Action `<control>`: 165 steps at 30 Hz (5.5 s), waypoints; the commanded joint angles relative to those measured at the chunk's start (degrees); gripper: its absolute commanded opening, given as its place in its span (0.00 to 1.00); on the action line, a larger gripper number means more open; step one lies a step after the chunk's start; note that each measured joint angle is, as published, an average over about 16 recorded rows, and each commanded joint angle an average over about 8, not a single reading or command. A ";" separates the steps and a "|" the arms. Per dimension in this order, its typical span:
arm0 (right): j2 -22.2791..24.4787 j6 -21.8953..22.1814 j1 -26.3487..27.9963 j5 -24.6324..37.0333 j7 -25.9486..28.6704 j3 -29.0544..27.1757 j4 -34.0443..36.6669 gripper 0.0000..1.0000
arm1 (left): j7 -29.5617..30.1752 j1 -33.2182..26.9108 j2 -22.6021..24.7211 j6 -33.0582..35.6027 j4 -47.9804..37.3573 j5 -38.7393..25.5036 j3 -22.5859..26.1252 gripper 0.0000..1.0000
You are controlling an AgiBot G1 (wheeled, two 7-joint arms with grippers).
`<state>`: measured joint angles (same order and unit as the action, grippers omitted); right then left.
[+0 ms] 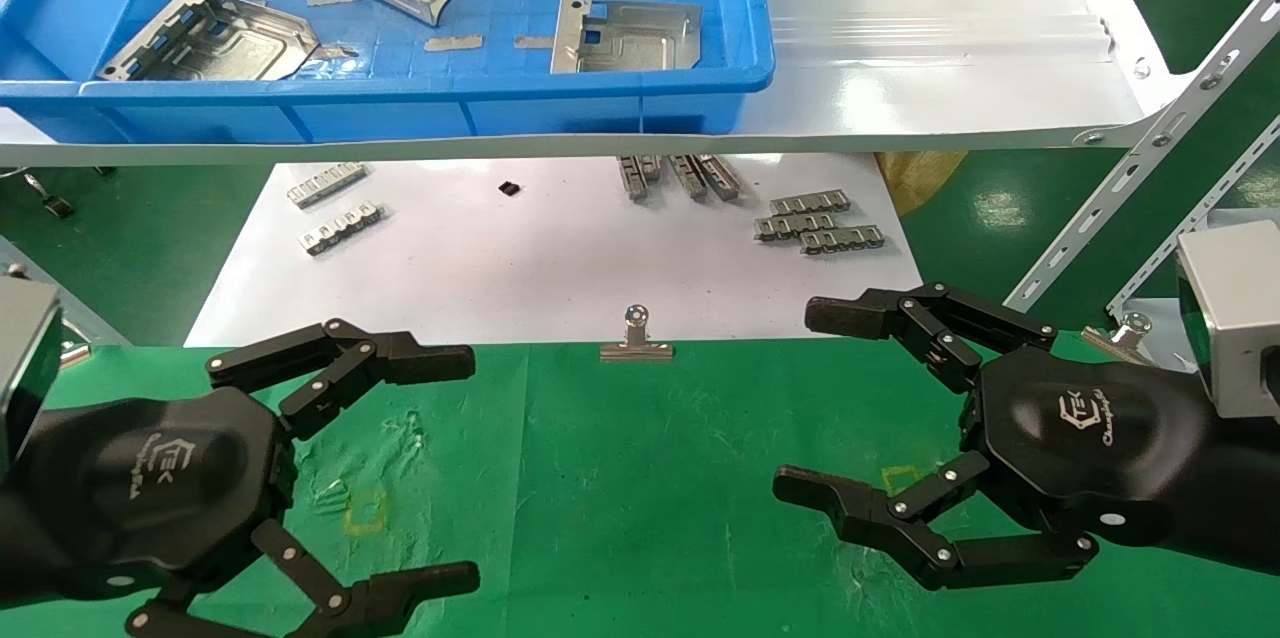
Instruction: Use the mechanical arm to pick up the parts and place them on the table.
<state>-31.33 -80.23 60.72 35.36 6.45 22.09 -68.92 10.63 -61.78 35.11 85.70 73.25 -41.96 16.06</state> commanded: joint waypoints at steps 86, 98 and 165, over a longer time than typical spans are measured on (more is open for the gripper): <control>0.00 0.00 0.00 0.00 0.00 0.00 0.00 0.00 | 0.00 0.00 0.00 0.00 0.00 0.00 0.00 1.00; 0.00 0.00 0.00 0.00 0.00 0.00 0.00 0.00 | -0.03 -0.24 0.02 -0.07 0.13 0.06 -0.10 1.00; 0.00 0.00 0.00 0.00 0.00 0.00 0.00 1.00 | -5.05 -57.69 35.76 -44.27 -73.58 -41.22 16.06 0.00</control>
<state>-31.33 -80.23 60.72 35.36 6.45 22.09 -68.92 5.58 -119.48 70.94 41.57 -0.35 -83.19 32.13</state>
